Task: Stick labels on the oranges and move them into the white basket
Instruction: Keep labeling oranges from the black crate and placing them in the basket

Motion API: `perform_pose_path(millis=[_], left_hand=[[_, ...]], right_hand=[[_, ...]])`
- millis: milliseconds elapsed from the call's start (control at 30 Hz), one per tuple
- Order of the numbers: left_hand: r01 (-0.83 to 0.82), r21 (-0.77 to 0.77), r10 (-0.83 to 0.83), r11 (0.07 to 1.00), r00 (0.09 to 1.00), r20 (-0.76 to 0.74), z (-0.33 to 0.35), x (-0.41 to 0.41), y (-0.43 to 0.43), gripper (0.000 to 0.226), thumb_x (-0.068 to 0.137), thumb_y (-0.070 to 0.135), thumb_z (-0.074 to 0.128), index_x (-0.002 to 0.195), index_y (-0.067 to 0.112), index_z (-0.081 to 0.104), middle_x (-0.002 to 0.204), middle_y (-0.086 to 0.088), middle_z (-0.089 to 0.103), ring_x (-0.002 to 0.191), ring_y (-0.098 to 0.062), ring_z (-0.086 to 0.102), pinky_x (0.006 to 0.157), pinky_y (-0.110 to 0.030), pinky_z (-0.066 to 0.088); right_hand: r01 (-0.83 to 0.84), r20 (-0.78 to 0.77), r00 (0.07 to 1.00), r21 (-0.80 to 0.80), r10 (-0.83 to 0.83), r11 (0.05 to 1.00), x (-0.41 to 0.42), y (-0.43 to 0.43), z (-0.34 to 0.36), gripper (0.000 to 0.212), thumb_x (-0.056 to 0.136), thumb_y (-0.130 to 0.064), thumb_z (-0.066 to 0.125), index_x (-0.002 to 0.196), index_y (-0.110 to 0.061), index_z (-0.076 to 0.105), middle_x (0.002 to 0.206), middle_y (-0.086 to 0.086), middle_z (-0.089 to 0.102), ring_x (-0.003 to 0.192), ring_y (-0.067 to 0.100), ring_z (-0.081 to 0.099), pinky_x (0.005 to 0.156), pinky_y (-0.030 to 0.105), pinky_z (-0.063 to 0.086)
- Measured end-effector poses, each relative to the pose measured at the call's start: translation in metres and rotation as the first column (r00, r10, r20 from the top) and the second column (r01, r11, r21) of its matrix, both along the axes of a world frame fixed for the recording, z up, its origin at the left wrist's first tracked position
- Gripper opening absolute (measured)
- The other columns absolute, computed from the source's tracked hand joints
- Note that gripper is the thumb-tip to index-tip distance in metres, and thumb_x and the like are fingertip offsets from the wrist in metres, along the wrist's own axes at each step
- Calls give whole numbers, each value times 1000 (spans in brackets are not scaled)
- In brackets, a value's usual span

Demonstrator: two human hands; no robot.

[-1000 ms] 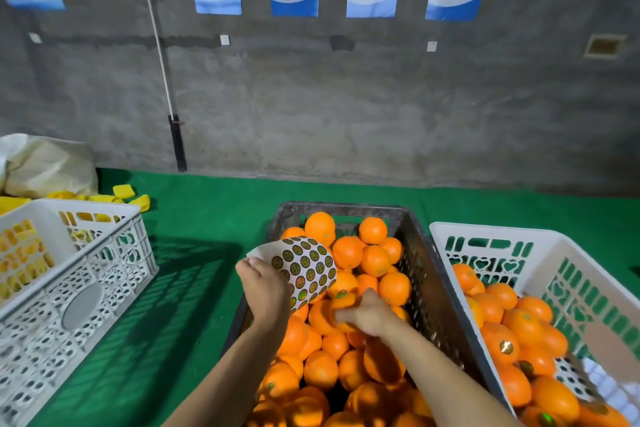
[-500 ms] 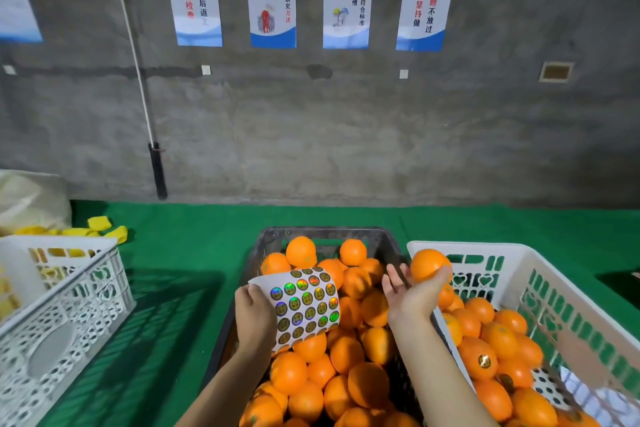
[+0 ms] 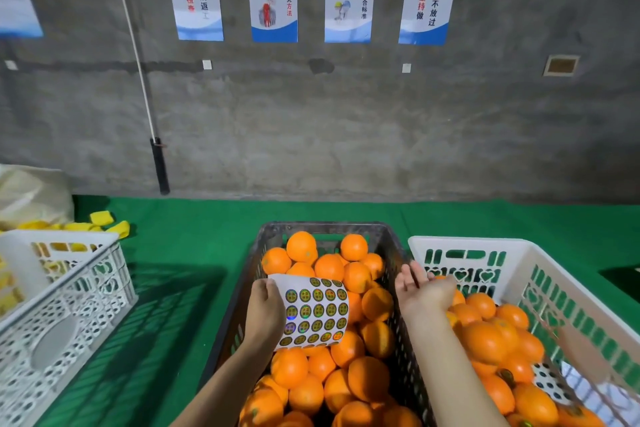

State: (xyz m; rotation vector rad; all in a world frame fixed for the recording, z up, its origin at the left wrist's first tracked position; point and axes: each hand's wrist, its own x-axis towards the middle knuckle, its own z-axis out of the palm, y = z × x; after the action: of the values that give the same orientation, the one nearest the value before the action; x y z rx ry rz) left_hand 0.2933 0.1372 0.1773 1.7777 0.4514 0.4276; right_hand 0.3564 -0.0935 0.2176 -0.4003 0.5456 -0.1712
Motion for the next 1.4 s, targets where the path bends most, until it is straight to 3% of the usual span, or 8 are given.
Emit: perform_pose_path(millis=[133, 233, 333, 433, 600, 867, 1033, 1400], left_hand=[[1, -1, -1, 1000, 1000, 16, 0, 0, -1, 29, 107, 33, 34, 93, 14, 51, 79, -8, 56, 66, -17, 56, 55, -30, 44], [15, -7, -15, 1000, 999, 28, 1, -2, -1, 30, 107, 34, 36, 95, 12, 54, 73, -3, 54, 59, -12, 53, 50, -25, 41], [34, -29, -32, 999, 999, 44, 3, -3, 0, 32, 106, 35, 38, 93, 11, 55, 76, -11, 58, 65, -22, 59, 54, -33, 47], [39, -44, -36, 998, 997, 62, 5, -5, 0, 35, 106, 34, 38, 92, 7, 54, 76, -16, 57, 65, -26, 58, 58, -37, 47], [77, -47, -73, 996, 993, 88, 7, -5, -1, 39, 107, 31, 38, 95, -2, 55, 79, -27, 57, 71, -41, 59, 62, -39, 46], [201, 6, -201, 980, 974, 107, 8, -6, -3, 37, 103, 33, 49, 75, 10, 56, 59, 4, 55, 57, -10, 52, 52, -18, 43], [289, 29, -290, 957, 953, 92, 10, -9, -2, 31, 101, 32, 55, 96, 3, 65, 83, -15, 71, 79, -31, 71, 72, -49, 57], [54, 45, -62, 997, 982, 177, 10, -9, -2, 40, 101, 32, 52, 82, -2, 48, 65, -16, 44, 60, -17, 38, 58, -37, 33]], right_hand=[[-170, -90, 985, -550, 145, 818, -6, 31, -3, 19, 99, -21, 43, 99, -12, 60, 84, 7, 67, 68, 20, 58, 61, 33, 44], [-84, 14, 954, -947, 301, 311, -18, 56, -11, 19, 96, -19, 51, 82, -21, 64, 76, -3, 67, 73, 19, 62, 66, 36, 48], [201, 37, 836, -950, 548, -241, -28, 67, -24, 13, 98, -29, 53, 89, -31, 62, 87, -12, 61, 84, 7, 55, 69, 24, 44], [339, -46, 785, -803, 618, -490, -29, 72, -35, 21, 99, -41, 53, 113, -30, 64, 112, -16, 57, 106, 6, 46, 93, 22, 39], [357, -28, 768, -811, 639, -464, -37, 82, -41, 36, 98, -51, 54, 125, -29, 62, 122, -15, 52, 114, 6, 43, 99, 23, 37], [336, -2, 790, -835, 613, -436, -39, 91, -43, 29, 96, -38, 62, 125, -31, 65, 121, -17, 59, 115, 6, 49, 99, 25, 41], [327, 10, 814, -835, 581, -443, -40, 89, -44, 21, 95, -35, 66, 116, -32, 70, 118, -17, 63, 112, 7, 54, 99, 30, 39], [420, 128, 810, -807, 572, -416, -42, 94, -44, 7, 96, -30, 65, 92, -26, 69, 116, -14, 62, 114, 8, 52, 97, 28, 35]])
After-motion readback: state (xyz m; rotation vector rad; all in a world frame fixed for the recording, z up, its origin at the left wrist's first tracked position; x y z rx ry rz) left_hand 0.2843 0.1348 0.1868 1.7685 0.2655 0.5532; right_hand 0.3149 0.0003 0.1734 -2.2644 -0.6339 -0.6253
